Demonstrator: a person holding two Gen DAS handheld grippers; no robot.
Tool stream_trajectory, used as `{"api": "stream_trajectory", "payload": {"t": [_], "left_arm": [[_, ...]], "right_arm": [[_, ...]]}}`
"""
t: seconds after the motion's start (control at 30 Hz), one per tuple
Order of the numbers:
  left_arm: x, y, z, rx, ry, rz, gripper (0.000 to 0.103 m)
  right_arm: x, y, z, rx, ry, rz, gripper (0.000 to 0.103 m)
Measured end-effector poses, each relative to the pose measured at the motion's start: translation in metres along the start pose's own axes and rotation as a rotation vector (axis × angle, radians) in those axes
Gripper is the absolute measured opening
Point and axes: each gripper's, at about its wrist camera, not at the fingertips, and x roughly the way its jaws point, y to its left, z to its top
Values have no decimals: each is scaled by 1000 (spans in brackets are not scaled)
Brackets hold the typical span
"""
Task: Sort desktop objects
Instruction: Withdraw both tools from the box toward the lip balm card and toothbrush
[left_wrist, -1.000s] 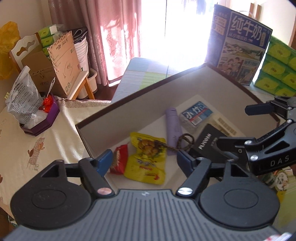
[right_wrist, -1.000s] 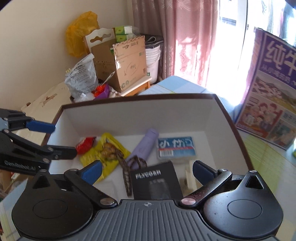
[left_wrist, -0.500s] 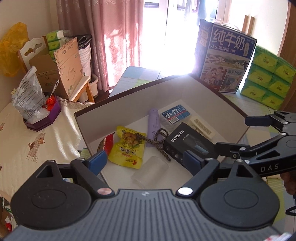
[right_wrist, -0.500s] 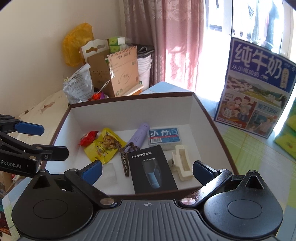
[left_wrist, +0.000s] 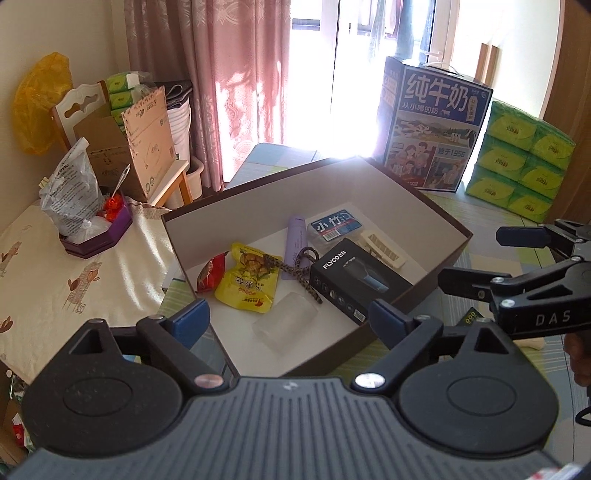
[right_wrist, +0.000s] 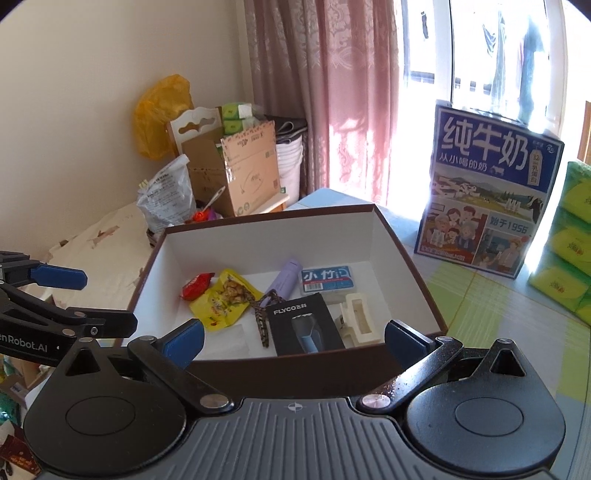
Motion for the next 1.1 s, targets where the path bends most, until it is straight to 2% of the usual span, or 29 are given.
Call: {"api": "stream_trajectory", "payload": {"t": [0.5, 1.1], "left_arm": [[-44, -24, -18, 6, -34, 42, 92], [-81, -49, -59, -28, -19, 94, 92]], "right_arm": [[-44, 2, -16, -39, -42, 38, 101], [-81, 10, -49, -107, -20, 97, 101]]}}
